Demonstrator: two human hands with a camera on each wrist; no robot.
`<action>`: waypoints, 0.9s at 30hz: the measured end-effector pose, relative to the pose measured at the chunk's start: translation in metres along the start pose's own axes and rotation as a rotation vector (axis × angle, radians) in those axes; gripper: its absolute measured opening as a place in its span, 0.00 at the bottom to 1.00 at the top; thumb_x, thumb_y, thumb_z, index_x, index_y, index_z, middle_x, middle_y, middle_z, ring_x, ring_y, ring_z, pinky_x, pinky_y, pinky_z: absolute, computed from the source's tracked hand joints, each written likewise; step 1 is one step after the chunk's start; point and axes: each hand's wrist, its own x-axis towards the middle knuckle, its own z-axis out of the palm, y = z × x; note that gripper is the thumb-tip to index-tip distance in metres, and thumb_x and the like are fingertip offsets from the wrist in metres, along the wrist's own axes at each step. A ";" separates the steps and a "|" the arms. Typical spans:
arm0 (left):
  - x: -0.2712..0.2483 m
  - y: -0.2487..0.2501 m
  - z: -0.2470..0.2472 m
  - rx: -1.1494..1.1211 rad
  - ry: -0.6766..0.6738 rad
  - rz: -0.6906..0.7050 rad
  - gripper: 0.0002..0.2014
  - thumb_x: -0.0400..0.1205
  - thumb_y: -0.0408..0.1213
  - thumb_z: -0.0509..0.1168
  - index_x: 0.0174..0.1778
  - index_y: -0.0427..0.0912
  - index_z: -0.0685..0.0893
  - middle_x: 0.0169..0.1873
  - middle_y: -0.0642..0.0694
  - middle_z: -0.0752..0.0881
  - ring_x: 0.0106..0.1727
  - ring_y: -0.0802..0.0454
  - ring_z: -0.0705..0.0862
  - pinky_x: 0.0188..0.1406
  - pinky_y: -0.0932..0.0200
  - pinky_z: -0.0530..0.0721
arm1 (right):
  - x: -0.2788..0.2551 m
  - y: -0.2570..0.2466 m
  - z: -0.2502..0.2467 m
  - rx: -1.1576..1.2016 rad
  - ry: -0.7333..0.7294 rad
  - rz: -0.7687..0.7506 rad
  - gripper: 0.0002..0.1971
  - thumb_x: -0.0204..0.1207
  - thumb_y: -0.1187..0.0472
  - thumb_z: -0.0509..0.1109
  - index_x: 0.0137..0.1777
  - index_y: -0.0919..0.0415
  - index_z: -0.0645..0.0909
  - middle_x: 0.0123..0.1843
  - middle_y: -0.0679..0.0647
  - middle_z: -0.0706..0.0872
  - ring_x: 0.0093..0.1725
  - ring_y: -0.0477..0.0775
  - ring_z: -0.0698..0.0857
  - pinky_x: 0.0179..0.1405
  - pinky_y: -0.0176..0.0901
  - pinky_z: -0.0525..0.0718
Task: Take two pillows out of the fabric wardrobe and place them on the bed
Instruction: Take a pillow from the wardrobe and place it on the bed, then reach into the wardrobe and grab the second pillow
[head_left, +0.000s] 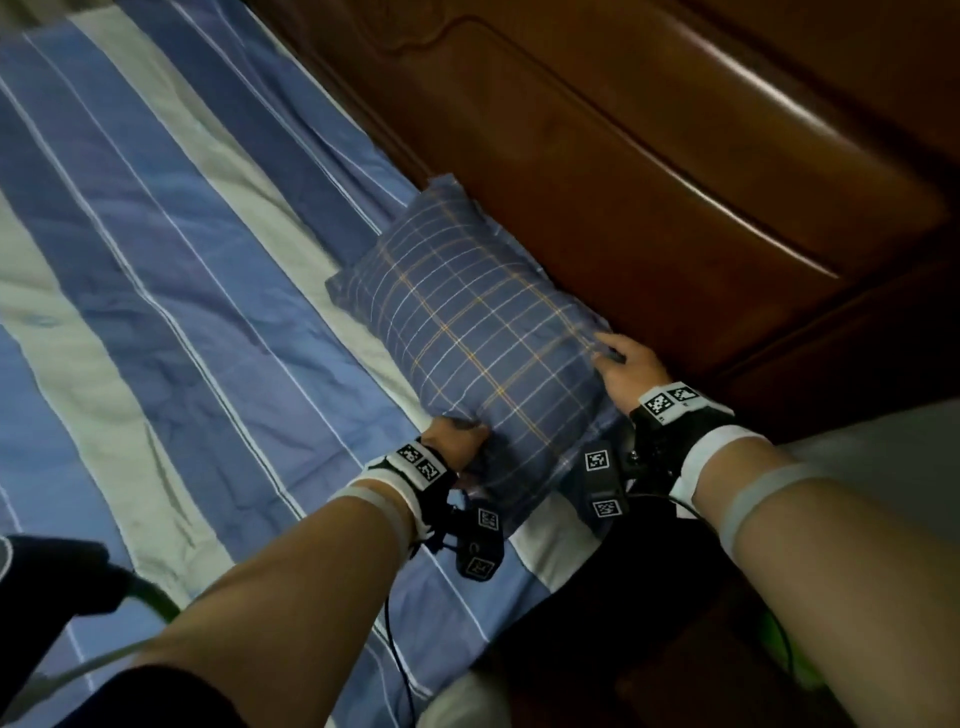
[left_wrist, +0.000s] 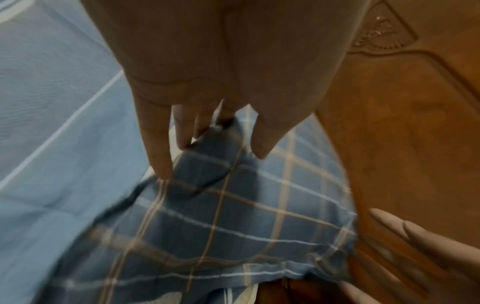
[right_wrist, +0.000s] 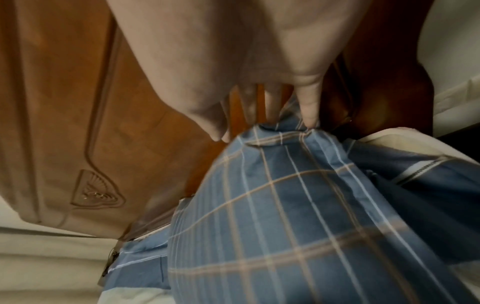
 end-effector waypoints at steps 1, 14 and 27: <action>0.000 0.010 0.005 0.043 -0.016 -0.002 0.16 0.83 0.42 0.68 0.64 0.38 0.83 0.57 0.38 0.86 0.55 0.37 0.85 0.53 0.34 0.90 | 0.001 0.004 -0.003 0.027 -0.013 0.000 0.20 0.91 0.65 0.63 0.82 0.61 0.79 0.81 0.61 0.81 0.81 0.61 0.79 0.72 0.42 0.73; -0.119 0.083 0.180 0.369 -0.342 0.577 0.06 0.78 0.34 0.71 0.42 0.49 0.81 0.39 0.41 0.86 0.38 0.44 0.84 0.34 0.59 0.80 | -0.176 0.098 -0.125 0.497 0.318 0.100 0.14 0.90 0.64 0.64 0.50 0.47 0.87 0.55 0.56 0.92 0.59 0.56 0.90 0.53 0.45 0.86; -0.469 -0.185 0.355 0.748 -1.037 0.851 0.07 0.82 0.28 0.64 0.48 0.44 0.86 0.36 0.39 0.90 0.31 0.50 0.86 0.31 0.64 0.78 | -0.648 0.300 -0.137 0.683 0.946 0.226 0.15 0.89 0.66 0.63 0.46 0.49 0.87 0.45 0.52 0.92 0.48 0.56 0.91 0.53 0.49 0.88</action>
